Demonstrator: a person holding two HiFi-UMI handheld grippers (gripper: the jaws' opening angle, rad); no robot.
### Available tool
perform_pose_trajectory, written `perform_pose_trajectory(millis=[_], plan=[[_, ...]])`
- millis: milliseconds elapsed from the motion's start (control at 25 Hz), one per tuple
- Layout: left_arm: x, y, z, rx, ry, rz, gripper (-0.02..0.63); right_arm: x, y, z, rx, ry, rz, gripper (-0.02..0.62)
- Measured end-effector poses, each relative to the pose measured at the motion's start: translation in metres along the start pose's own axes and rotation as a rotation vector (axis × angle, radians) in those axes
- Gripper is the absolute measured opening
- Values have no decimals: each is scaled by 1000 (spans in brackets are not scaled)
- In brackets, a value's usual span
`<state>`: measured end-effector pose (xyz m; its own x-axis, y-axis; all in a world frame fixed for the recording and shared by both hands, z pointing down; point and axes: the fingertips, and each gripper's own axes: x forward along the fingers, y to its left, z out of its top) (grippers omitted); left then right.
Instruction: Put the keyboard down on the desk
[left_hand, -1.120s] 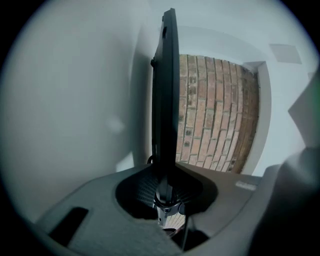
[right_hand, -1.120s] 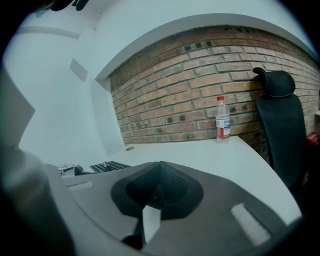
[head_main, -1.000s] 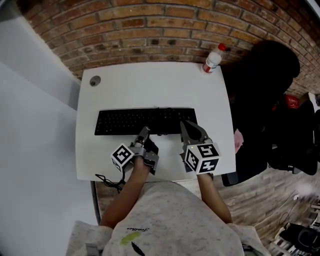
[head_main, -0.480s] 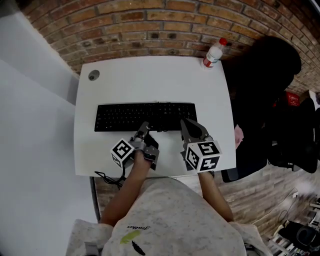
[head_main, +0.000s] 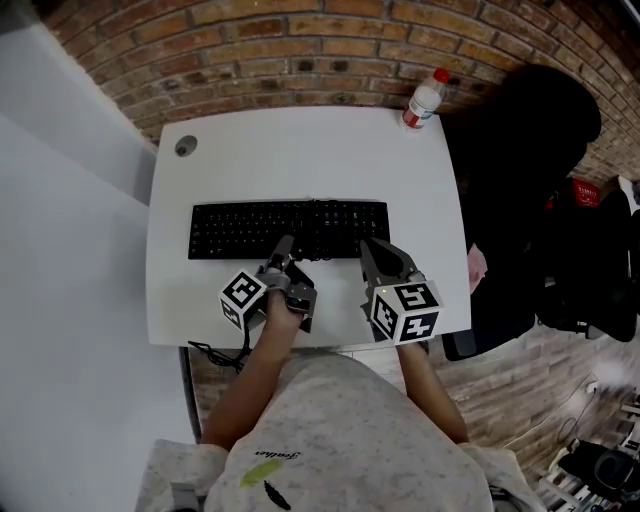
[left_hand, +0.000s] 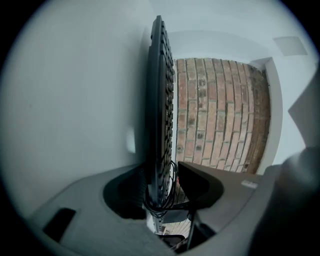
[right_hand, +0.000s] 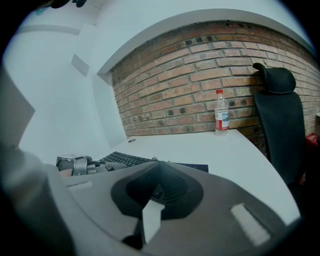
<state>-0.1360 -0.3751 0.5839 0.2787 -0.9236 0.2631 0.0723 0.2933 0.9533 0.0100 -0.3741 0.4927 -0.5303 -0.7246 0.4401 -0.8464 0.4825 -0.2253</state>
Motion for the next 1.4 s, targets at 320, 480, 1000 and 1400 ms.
perform_pose_trajectory(millis=[320,480,1000,1400], plan=[[0,0,-3,-16,26,48,234,-6,0,-2,9,-10,1,5],[-4,2,-7,-33,43,70,256,-9,3,-1,8,-18,14,4],[-48,-13,-23,64,25,12,199,-42,25,-8,-16,-46,62,5],[-98,-36,-43,428,32,-10,115,-79,43,-16,-14,-79,106,5]])
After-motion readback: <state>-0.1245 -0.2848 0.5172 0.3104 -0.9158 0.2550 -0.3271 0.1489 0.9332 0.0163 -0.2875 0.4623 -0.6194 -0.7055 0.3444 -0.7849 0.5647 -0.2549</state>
